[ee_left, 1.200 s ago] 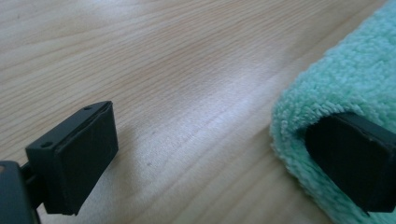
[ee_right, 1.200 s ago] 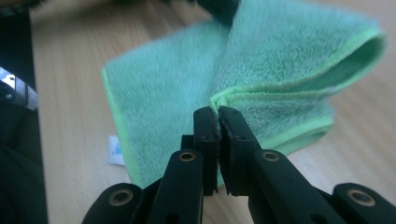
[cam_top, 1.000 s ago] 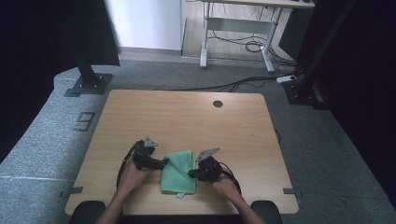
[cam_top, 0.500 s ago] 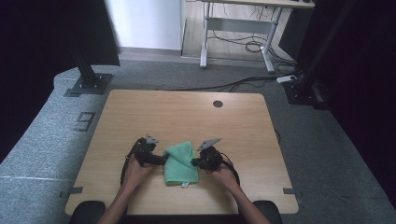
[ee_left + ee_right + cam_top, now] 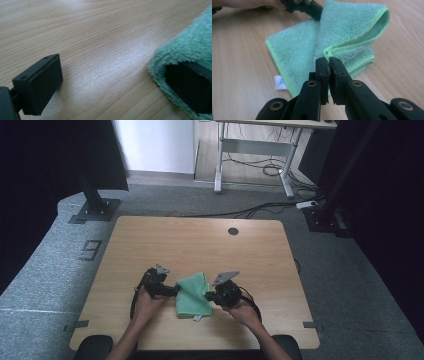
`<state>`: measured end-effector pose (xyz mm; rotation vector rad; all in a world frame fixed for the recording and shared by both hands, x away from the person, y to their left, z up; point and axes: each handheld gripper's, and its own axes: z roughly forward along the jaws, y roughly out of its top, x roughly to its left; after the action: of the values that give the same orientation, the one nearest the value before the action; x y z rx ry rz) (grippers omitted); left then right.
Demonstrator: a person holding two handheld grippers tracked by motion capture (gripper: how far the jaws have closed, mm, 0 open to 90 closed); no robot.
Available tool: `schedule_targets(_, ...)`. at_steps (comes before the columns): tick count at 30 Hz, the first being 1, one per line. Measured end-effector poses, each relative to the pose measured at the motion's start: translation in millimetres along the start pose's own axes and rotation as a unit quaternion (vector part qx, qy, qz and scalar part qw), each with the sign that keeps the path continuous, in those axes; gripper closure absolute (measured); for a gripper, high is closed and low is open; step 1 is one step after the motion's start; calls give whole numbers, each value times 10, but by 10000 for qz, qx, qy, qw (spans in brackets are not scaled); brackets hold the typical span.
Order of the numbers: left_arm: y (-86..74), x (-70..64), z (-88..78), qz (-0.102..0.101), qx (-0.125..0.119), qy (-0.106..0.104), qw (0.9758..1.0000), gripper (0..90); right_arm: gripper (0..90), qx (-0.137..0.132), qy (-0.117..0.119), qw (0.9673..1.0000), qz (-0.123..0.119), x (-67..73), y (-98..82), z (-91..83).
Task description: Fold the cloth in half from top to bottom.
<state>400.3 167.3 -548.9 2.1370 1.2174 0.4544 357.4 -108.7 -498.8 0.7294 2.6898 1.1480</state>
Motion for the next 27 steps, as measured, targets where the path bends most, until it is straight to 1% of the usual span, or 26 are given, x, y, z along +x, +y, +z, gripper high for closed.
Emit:
schedule_targets(3,-1,0,-2,30,-13,-21,10000,24,848,81,40,10000,19,30,-59,20)
schedule_targets(5,-3,0,-9,89,-35,-64,9999,41,847,164,56,9998,40,46,-120,76)
schedule_targets(7,-6,3,-17,152,-59,-159,9997,66,846,255,64,9996,67,59,-184,145)
schedule_targets(8,-4,9,-22,180,-26,-200,9996,68,846,269,85,9996,76,61,-215,175)
schedule_targets(10,21,30,-54,240,142,-316,9991,72,847,201,93,9997,104,64,-252,195)
schedule_targets(12,56,51,-135,300,233,-402,9985,75,847,195,29,9998,66,68,-266,189)
schedule_targets(13,76,61,-193,310,238,-460,9982,74,848,182,44,9998,88,65,-278,191)
schedule_targets(14,102,78,-271,294,205,-556,9978,74,848,159,76,9997,140,54,-291,193)
schedule_targets(16,151,85,-363,267,132,-667,9973,73,847,99,144,9995,253,22,-313,196)
schedule_targets(17,188,76,-395,296,107,-694,9971,74,846,61,173,9994,305,7,-325,199)
schedule_targets(19,277,31,-420,441,123,-669,9967,76,842,4,242,9988,421,-10,-347,198)
schedule_targets(20,339,7,-428,552,175,-662,9961,88,840,-48,246,9987,442,-19,-362,200)
schedule_targets(21,377,-5,-433,582,196,-663,9959,91,838,-90,257,9984,501,-21,-376,199)
schedule_targets(22,424,-14,-443,642,224,-707,9952,92,836,-120,259,9982,524,-23,-386,199)
schedule_targets(23,459,-22,-455,679,272,-808,9940,100,833,-150,260,9980,561,-24,-395,198)
schedule_targets(24,483,-20,-470,725,315,-887,9929,125,831,-159,271,9977,602,-28,-401,197)
schedule_targets(25,491,-14,-482,725,335,-944,9923,127,829,-170,283,9975,632,-33,-404,197)
schedule_targets(26,484,1,-493,726,387,-1041,9912,131,826,-181,298,9974,638,-40,-405,198)
schedule_targets(27,463,17,-498,684,423,-1116,9905,142,822,-182,298,9973,645,-43,-405,199)
